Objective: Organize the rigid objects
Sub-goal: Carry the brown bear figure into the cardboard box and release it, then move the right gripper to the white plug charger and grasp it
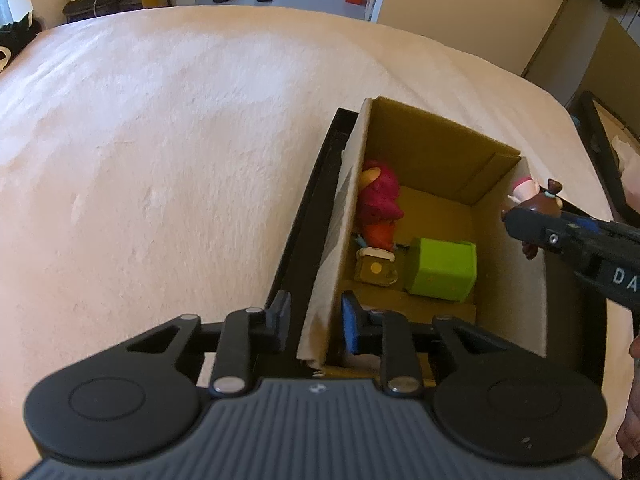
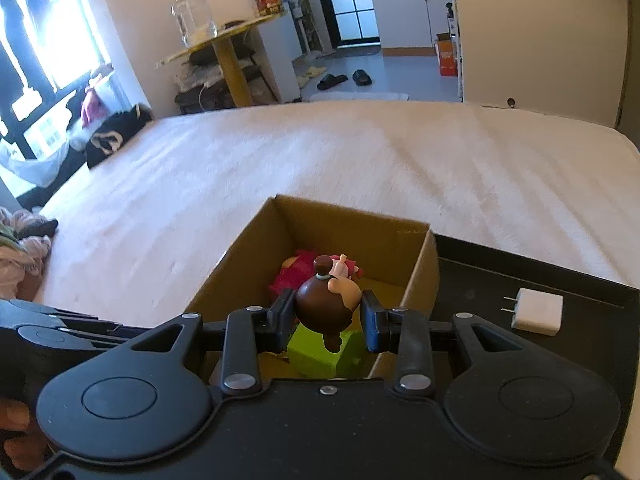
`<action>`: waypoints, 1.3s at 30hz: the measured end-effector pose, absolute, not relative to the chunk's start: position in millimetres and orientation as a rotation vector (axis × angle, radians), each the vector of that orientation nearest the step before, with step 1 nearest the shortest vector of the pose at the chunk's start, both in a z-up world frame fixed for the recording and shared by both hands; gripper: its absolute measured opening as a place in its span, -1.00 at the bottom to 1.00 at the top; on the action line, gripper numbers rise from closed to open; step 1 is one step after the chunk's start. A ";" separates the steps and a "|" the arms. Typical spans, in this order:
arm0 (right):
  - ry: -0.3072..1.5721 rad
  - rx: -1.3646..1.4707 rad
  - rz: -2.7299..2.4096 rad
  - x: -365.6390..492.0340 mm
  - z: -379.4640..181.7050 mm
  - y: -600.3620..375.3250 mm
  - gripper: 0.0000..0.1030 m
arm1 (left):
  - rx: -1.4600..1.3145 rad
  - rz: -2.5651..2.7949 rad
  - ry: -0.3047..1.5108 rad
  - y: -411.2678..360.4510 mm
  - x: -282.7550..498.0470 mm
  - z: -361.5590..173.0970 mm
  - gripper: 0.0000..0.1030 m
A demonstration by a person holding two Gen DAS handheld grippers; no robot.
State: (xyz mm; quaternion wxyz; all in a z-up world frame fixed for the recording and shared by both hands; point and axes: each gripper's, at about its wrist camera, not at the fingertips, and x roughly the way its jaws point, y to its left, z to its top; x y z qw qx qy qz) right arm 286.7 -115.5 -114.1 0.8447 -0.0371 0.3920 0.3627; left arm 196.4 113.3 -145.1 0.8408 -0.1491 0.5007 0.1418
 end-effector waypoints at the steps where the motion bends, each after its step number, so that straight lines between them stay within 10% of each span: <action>1: 0.828 -0.088 0.766 285.6 -115.6 -113.5 -0.33 | -0.318 0.297 1.060 114.2 196.9 -146.8 -0.54; 6: 0.832 -0.140 0.769 282.8 -123.3 -99.7 -0.33 | -0.347 0.267 1.063 116.8 200.2 -153.4 -0.79; 39: 0.838 -0.129 0.765 295.2 -105.7 -153.8 -0.29 | -0.286 0.323 1.105 99.9 203.4 -137.9 -0.61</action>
